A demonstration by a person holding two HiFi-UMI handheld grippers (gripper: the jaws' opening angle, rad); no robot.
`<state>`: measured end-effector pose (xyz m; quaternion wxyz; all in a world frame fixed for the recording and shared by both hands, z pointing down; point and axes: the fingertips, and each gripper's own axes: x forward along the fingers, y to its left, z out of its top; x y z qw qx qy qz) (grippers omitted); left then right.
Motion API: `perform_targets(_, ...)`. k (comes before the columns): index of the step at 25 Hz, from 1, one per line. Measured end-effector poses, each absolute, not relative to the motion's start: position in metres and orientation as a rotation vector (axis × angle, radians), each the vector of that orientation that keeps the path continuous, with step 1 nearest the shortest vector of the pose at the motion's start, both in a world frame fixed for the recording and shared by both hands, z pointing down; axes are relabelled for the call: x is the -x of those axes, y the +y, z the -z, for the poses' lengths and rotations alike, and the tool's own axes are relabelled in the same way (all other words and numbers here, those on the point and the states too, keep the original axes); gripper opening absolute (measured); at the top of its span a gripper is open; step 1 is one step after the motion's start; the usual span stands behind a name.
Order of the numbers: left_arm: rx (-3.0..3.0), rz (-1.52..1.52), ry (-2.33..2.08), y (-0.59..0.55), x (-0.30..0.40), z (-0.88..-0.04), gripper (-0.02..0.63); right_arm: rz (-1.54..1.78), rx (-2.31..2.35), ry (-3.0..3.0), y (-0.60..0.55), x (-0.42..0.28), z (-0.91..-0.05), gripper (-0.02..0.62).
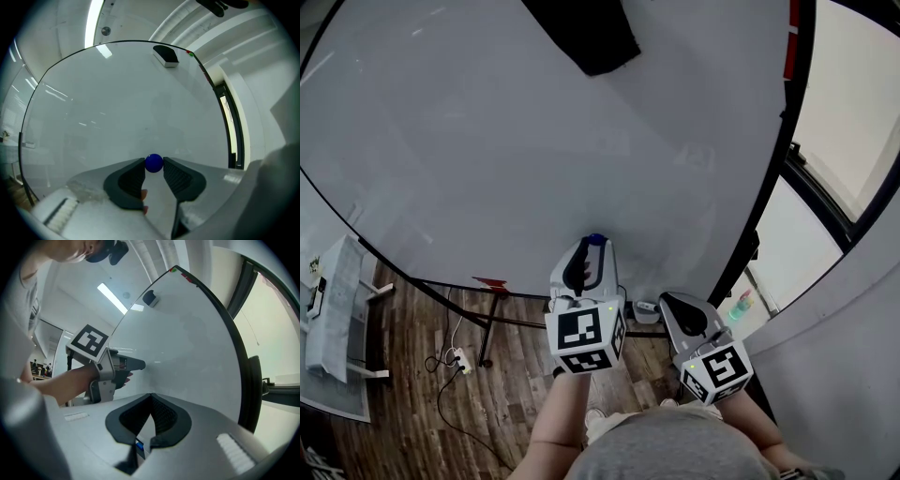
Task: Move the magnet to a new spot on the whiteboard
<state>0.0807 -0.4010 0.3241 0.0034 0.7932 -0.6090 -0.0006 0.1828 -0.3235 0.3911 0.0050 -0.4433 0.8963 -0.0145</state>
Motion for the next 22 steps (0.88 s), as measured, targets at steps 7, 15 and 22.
perform_targets(7,-2.485,-0.012,-1.913,-0.407,-0.093,-0.326,0.132,0.049,1.374,2.812,-0.327,-0.193,-0.392,-0.002)
perform_targets(15,-2.460,-0.027,-1.939,-0.414,-0.096,-0.331,0.132,0.046,1.355,2.822,-0.328,-0.203,-0.391,-0.002)
perform_targets(22,-2.446,-0.011,-1.963,-0.416,-0.096,-0.331,0.132,0.062,1.330,2.847,-0.327,-0.210,-0.395,-0.002)
